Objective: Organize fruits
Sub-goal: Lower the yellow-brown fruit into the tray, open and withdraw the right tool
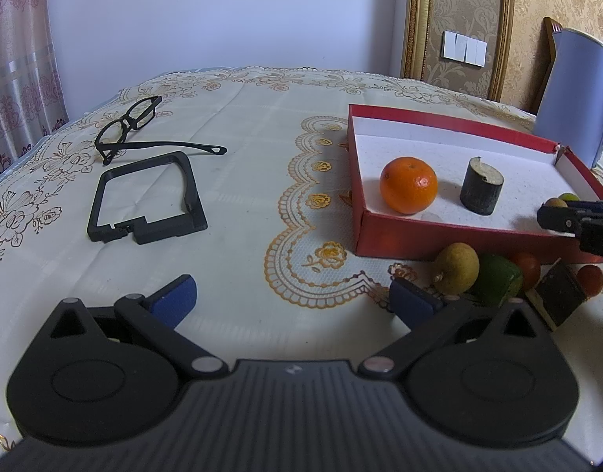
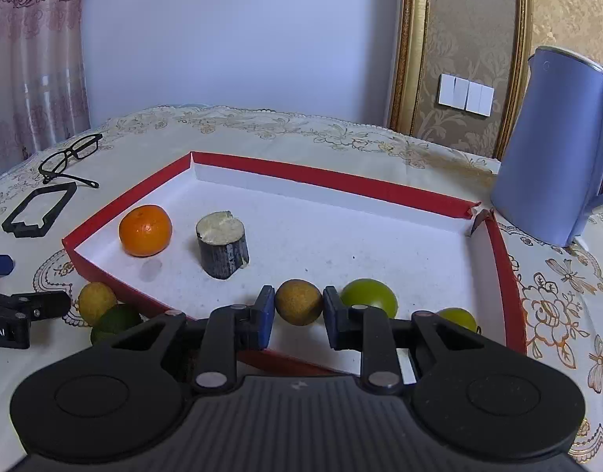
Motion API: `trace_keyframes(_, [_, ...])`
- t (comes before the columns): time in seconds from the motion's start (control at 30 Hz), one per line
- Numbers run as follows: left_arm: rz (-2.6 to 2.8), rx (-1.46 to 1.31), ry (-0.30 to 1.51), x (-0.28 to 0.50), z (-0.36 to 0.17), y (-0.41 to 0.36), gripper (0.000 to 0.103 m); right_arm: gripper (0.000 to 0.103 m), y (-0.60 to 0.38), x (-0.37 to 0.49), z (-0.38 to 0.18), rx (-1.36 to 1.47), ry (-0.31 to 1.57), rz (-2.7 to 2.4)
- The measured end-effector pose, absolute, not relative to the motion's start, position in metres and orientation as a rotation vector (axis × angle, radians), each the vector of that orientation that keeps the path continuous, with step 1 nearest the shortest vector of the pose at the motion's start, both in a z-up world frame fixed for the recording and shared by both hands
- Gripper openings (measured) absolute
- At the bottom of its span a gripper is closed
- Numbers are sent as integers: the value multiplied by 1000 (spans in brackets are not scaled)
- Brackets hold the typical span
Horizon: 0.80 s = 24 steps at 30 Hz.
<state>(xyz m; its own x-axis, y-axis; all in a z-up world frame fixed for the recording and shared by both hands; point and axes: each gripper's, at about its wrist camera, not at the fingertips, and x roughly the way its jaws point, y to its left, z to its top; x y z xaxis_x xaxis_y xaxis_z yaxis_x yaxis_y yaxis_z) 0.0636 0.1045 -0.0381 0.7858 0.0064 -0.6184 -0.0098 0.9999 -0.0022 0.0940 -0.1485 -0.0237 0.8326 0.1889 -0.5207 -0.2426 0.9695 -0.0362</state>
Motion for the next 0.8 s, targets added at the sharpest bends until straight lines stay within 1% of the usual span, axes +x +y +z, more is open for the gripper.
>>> trace_keyframes(0.17, [9, -5, 667, 64, -38, 104, 103, 27, -151, 92, -25, -85, 540, 252])
trace_keyframes(0.27, [9, -5, 667, 64, -38, 104, 103, 32, -161, 76, -17, -76, 507, 223])
trace_keyframes(0.3, [9, -5, 667, 64, -38, 104, 103, 38, -167, 67, -14, -77, 482, 199])
trace_keyframes(0.33, [9, -5, 667, 64, -38, 104, 103, 47, -174, 56, -11, -72, 455, 166])
trace_keyframes(0.37, [9, -5, 667, 64, -38, 104, 103, 68, -181, 46, -9, -65, 433, 126])
trace_keyframes(0.4, [9, -5, 667, 64, -38, 104, 103, 84, -190, 37, -8, -61, 415, 77])
trace_keyframes(0.43, [9, -5, 667, 64, -38, 104, 103, 86, -201, 25, -9, -54, 389, 15])
trace_keyframes(0.53, [9, -5, 667, 64, -38, 104, 103, 86, -229, 10, -14, -59, 380, -128])
trace_keyframes(0.7, [9, -5, 666, 64, -38, 105, 103, 86, -279, 10, -35, 34, 522, -186])
trace_keyframes(0.8, [9, -5, 666, 63, -38, 105, 103, 86, -293, 12, -43, 103, 559, -198])
